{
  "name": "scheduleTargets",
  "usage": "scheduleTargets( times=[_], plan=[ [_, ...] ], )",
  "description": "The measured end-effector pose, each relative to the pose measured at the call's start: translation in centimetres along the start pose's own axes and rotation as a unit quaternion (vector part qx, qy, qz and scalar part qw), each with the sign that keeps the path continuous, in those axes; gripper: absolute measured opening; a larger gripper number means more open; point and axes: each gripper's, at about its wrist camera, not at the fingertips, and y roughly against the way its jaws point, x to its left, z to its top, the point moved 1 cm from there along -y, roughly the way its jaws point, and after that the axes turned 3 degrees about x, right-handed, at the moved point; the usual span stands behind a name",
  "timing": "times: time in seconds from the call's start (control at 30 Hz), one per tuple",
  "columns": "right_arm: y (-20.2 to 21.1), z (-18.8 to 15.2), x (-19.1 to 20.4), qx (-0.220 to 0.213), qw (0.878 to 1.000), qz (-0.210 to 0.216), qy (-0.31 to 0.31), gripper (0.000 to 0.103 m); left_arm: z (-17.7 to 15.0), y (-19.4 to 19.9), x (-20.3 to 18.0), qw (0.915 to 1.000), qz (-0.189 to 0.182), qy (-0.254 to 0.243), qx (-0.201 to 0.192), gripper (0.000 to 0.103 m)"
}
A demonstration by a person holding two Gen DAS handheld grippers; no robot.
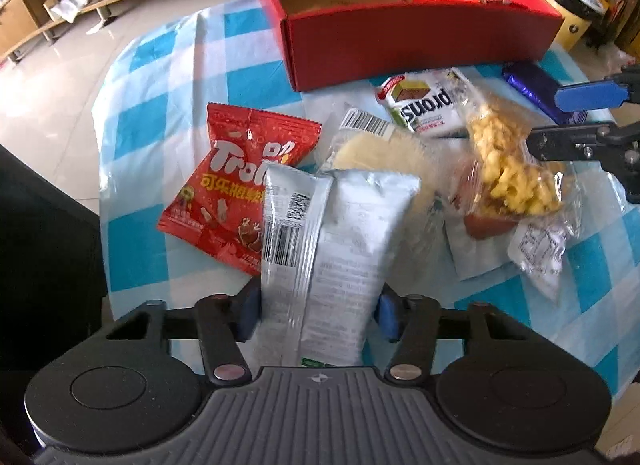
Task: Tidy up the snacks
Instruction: 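Grasp the white bread bag with left tool while right tool grasps waffle cookie bag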
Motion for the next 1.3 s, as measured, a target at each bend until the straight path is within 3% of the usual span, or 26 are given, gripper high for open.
scheduleTargets(
  times=[0.17, 0.33, 0.47, 0.53, 0.63, 0.73, 0.9, 1.1, 1.23, 1.3],
  plan=[
    [-1.1, -0.2, 0.5, 0.011, 0.999, 0.012, 0.036, 0.068, 0.1, 1.0, -0.2, 0.9998, -0.017, 0.003, -0.013, 0.051],
    [-1.0, -0.1, 1.2, 0.022, 0.996, 0.049, 0.073, 0.070, 0.2, 1.5, -0.3, 0.9993, -0.031, 0.002, -0.021, 0.051],
    [-2.3, 0.0, 1.7, 0.036, 0.993, 0.053, 0.100, 0.080, 0.2, 1.2, -0.4, 0.9990, -0.042, 0.000, -0.011, 0.051],
    [-2.7, 0.4, 1.7, 0.038, 0.993, 0.042, 0.106, 0.080, 0.2, 1.1, -0.5, 0.9991, -0.042, -0.005, -0.009, 0.051],
    [-2.2, 1.2, 1.2, 0.027, 0.993, 0.045, 0.103, 0.079, 0.2, 1.1, -0.4, 0.9989, -0.046, -0.005, -0.009, 0.052],
    [-2.9, 1.4, 0.8, 0.042, 0.992, 0.056, 0.102, 0.079, 0.3, 1.0, -0.2, 0.9987, -0.051, -0.002, -0.006, 0.052],
    [-4.6, 0.9, 1.9, 0.055, 0.990, 0.051, 0.119, 0.094, 0.3, 0.7, -0.2, 0.9985, -0.054, -0.007, 0.000, 0.054],
    [-6.3, 0.4, -0.1, 0.076, 0.992, 0.082, 0.061, 0.103, 0.2, 0.3, 0.1, 0.9983, -0.058, -0.002, 0.008, 0.057],
    [-6.3, 0.6, 0.5, 0.076, 0.994, 0.054, 0.052, 0.099, 0.4, 0.1, 0.2, 0.9983, -0.057, -0.002, 0.011, 0.058],
    [-6.0, 0.6, 1.1, 0.073, 0.995, 0.042, 0.050, 0.090, 0.3, 0.1, 0.0, 0.9985, -0.054, -0.007, 0.010, 0.059]
  ],
)
